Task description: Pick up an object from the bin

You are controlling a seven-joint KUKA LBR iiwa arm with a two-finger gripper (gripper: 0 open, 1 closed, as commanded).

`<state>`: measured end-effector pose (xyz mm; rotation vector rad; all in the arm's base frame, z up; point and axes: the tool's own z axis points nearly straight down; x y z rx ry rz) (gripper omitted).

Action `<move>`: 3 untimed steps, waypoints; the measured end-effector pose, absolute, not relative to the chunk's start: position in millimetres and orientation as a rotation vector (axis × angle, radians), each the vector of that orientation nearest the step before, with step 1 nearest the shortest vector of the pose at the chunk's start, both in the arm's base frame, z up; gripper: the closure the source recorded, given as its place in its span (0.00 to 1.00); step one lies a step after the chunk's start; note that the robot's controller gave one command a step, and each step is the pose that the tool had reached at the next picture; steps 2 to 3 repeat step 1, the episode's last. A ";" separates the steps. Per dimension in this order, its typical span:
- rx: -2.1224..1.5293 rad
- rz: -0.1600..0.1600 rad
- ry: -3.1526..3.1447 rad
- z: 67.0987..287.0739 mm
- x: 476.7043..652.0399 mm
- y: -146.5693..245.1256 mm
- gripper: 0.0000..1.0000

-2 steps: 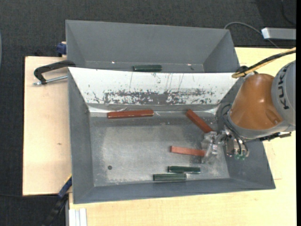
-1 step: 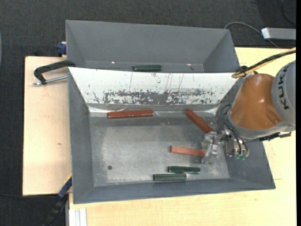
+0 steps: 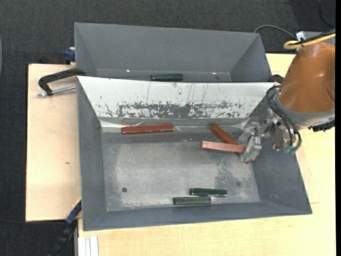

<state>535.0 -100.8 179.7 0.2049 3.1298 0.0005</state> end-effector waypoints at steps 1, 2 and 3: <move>0.205 0.000 3.130 179.7 534.9 -100.8 1.00; 0.205 0.000 3.130 179.7 534.9 -100.8 1.00; 0.205 0.000 3.130 179.7 534.9 -100.8 1.00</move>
Offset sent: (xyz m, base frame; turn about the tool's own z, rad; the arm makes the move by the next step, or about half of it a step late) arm -0.0255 -0.0096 0.0585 -0.0118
